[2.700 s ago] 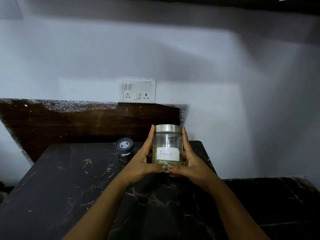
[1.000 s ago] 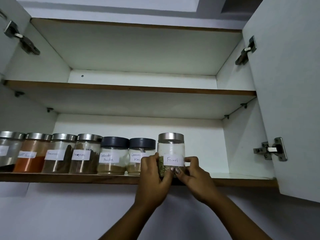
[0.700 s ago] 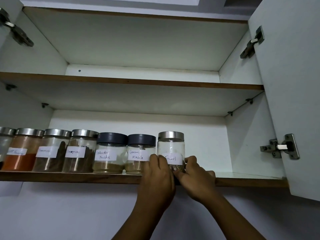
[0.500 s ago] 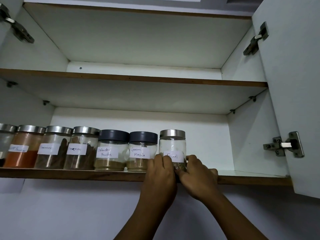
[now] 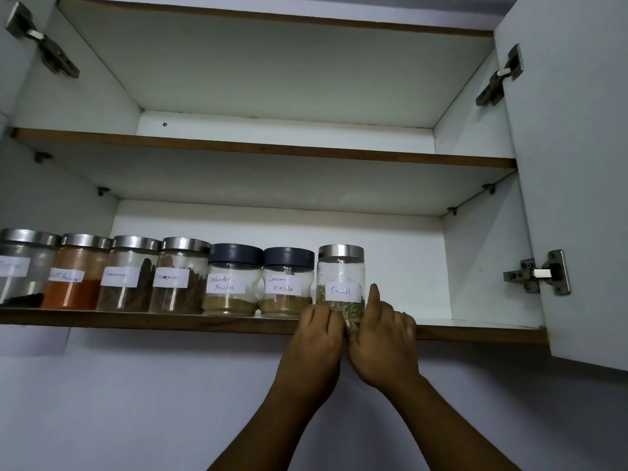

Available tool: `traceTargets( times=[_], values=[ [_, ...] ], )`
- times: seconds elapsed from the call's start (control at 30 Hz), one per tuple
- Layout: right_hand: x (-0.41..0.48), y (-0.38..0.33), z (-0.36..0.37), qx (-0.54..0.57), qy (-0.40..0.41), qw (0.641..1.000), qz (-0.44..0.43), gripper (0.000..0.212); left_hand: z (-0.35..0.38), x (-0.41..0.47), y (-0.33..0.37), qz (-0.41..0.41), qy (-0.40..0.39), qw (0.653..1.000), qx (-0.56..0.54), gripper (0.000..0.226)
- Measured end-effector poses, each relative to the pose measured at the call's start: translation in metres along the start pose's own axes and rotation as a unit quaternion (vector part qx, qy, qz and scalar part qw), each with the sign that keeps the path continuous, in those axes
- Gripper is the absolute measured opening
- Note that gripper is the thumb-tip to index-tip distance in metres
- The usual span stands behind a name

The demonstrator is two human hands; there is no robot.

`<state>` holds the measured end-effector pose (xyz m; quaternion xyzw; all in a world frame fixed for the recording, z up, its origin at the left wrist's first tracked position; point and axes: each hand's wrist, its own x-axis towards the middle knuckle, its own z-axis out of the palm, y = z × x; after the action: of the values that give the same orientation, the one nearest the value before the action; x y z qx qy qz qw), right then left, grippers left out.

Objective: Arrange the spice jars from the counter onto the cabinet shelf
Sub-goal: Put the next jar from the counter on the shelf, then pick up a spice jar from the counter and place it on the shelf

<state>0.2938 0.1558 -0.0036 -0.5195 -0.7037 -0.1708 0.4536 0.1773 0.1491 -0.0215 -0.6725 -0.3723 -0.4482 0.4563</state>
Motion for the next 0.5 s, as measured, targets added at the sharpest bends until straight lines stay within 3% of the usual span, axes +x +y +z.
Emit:
traceTargets(
  times=[0.23,0.5],
  values=[
    [-0.056,-0.027,0.01,-0.01,-0.082,0.996,-0.037,0.093,-0.025,-0.047,0.004,-0.017,-0.198,0.98,-0.013,0.089],
    [-0.154,-0.045,0.083,0.051,-0.259,0.962,-0.076,0.085,-0.055,-0.165,-0.004,-0.074,-0.37,0.922,-0.087,0.082]
  ],
)
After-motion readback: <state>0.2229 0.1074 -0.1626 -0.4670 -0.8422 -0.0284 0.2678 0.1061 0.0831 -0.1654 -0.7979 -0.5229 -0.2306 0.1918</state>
